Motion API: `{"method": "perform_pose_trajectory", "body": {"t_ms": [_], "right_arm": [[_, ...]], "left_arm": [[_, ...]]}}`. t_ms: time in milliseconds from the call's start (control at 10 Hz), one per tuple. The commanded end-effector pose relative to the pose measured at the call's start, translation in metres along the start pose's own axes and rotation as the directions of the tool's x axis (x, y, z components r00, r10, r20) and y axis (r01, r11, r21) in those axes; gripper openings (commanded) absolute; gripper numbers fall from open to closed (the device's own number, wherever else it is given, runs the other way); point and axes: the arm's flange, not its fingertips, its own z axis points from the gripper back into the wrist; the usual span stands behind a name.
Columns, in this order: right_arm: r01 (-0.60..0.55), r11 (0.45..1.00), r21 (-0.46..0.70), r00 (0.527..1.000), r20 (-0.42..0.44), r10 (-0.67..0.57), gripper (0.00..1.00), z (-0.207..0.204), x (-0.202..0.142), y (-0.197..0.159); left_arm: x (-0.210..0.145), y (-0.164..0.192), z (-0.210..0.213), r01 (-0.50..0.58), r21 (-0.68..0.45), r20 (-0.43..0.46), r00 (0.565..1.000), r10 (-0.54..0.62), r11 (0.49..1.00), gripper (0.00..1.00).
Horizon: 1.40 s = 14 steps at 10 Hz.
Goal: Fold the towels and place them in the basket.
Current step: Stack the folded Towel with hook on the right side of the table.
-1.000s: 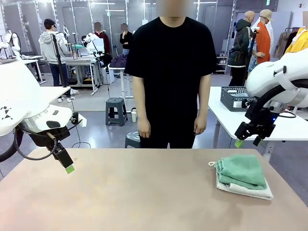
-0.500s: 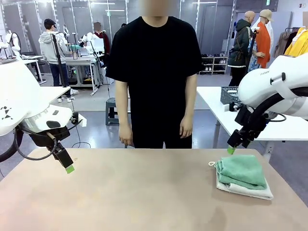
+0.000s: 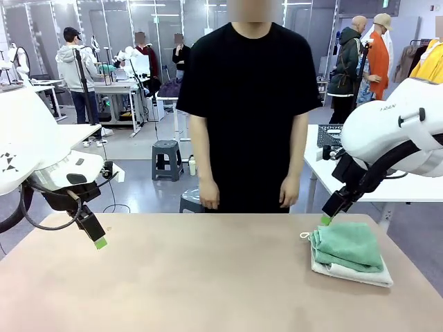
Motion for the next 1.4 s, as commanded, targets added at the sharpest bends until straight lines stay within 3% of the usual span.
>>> {"method": "perform_pose_trajectory", "body": {"t_ms": [0, 900, 1000, 1100, 1300], "right_arm": [[0.025, 1.0, -0.002, 0.999, -0.029, -0.025, 1.0, 0.0, 0.007, -0.007], [0.008, 1.0, 0.005, 1.0, -0.009, -0.008, 1.0, -0.002, 0.003, -0.008], [-0.054, 0.994, 0.096, 0.994, 0.105, 0.044, 1.0, 0.03, -0.012, 0.0], [-0.078, 0.991, 0.107, 0.981, 0.188, 0.057, 1.0, 0.067, -0.026, 0.001], [-0.158, 0.976, 0.15, 0.951, 0.291, 0.109, 1.0, 0.122, -0.053, 0.008]], "left_arm": [[0.002, 0.001, 0.001, -0.007, 0.013, -0.007, 1.0, 0.007, 1.0, 1.0], [0.0, 0.0, 0.0, 0.0, 0.0, 0.0, 1.0, 0.0, 1.0, 1.0], [0.013, 0.013, 0.021, 0.006, -0.029, 0.057, 0.998, -0.005, 1.0, 1.0], [0.015, 0.027, 0.054, -0.018, -0.073, 0.107, 0.994, 0.026, 0.997, 1.0], [-0.007, 0.053, 0.117, -0.033, -0.147, 0.198, 0.978, 0.063, 0.989, 1.0]]}}
